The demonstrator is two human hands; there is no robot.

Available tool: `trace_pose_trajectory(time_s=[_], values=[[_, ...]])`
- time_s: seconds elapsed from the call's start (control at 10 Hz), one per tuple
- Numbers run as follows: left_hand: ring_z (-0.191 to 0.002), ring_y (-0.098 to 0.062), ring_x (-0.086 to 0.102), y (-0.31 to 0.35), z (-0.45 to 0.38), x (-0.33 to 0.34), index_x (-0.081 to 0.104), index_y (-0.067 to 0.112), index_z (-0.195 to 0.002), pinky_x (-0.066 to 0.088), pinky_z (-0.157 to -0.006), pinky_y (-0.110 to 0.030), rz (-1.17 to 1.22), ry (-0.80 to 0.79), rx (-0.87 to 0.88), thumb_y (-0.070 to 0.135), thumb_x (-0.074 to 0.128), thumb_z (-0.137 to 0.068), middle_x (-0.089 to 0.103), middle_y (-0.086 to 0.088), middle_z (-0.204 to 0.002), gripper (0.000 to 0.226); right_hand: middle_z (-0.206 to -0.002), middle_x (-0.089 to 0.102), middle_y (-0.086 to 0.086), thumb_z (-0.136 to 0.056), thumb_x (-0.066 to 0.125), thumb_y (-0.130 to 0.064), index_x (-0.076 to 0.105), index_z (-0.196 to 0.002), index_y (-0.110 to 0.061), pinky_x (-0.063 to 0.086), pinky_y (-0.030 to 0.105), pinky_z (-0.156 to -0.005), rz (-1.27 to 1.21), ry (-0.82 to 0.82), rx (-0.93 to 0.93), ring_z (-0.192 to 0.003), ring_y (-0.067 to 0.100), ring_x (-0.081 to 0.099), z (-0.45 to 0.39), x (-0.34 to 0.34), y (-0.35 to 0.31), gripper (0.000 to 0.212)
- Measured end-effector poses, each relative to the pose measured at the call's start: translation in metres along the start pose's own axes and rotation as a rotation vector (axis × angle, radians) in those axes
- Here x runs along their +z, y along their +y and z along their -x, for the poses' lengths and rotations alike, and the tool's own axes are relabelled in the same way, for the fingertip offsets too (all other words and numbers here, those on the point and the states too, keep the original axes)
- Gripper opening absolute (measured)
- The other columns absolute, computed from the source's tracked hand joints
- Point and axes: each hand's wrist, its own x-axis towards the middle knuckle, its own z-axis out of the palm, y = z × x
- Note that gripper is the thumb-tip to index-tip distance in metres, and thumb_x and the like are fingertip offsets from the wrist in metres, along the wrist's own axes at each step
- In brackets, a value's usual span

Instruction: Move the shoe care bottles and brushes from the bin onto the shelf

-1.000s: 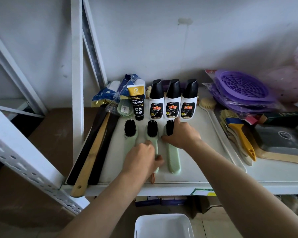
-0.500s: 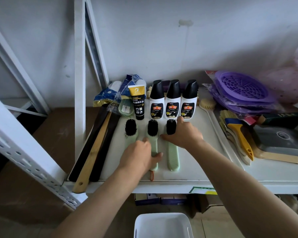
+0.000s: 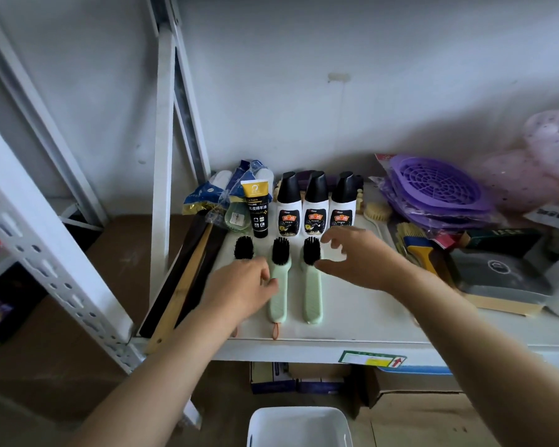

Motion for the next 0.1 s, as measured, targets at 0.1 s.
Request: trace_pose_trajectory(time_s=[0.1], values=[[-0.075, -0.006, 0.059, -0.0044, 0.0189, -0.0043, 0.057, 0.026, -0.092, 0.044, -0.057, -0.02, 0.191, -0.037, 0.032, 0.039, 0.052, -0.09, 0.065, 0.012, -0.089, 0.015, -0.11, 0.063, -0.009, -0.081, 0.065, -0.041, 0.059, -0.119, -0.021, 0.042, 0.009, -0.076, -0.163, 0.236, -0.228, -0.091, 0.001, 0.057, 0.0475, -0.0608, -0.0095, 0.044]])
